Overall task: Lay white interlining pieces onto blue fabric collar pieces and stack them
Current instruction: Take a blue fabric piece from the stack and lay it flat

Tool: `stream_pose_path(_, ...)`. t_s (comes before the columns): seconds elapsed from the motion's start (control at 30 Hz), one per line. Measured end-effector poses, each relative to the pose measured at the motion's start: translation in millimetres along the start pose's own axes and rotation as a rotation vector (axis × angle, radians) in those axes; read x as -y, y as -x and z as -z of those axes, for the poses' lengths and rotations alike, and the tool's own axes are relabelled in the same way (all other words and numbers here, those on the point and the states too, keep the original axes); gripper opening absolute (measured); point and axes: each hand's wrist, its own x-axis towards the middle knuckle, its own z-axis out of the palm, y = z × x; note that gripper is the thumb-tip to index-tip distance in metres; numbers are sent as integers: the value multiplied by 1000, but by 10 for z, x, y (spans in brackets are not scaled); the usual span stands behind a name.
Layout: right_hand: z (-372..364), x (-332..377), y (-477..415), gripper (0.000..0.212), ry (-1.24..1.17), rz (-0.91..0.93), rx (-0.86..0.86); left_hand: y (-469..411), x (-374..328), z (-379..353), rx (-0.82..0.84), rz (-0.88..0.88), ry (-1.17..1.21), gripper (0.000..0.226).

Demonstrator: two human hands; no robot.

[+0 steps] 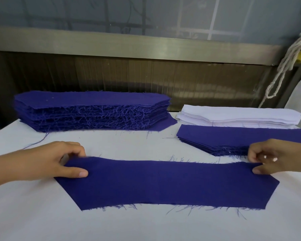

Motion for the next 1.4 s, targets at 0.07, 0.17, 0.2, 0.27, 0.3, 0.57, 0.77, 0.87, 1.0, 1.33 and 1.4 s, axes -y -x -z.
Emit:
stream_pose_path(0.07, -5, 48, -5, 49, -33, 41, 13, -6, -3, 13, 12, 26, 12, 55)
stream_pose_path(0.17, 40, 111, 2, 53, -248, -18, 73, -26, -65, 40, 46, 37, 199, 44)
stream_pose_path(0.2, 58, 122, 8, 54, -313, -72, 113, -29, -82, 52, 73, 77, 292, 40)
stream_pose_path(0.27, 89, 110, 19, 52, -355, -166, 194, -16, -117, 90, 142, 185, 419, 36)
stream_pose_path(0.3, 98, 90, 23, 51, -349, -192, 220, -9, -122, 111, 170, 220, 431, 38)
stream_pose_path(0.57, 117, 173, 77, 53, -415, -202, 238, -25, -113, 129, 281, 244, 463, 66)
stream_pose_path(0.77, 293, 152, 185, 45, -662, -229, -22, -78, -22, 141, 137, 284, 543, 66)
stream_pose_path(0.87, 411, 147, 239, 40, -790, -252, -140, -182, -96, 111, 86, 237, 621, 70)
stream_pose_path(1.0, 554, 78, 299, 45, -870, -347, -323, -398, -374, 93, 68, 160, 696, 66)
stream_pose_path(1.33, 796, -189, 375, 12, -1124, -471, -670, -1063, -1271, -12, -9, 79, 790, 32)
stream_pose_path(1.4, 861, -318, 390, 19, -1118, -504, -719, -1209, -1402, -42, -21, 81, 803, 39)
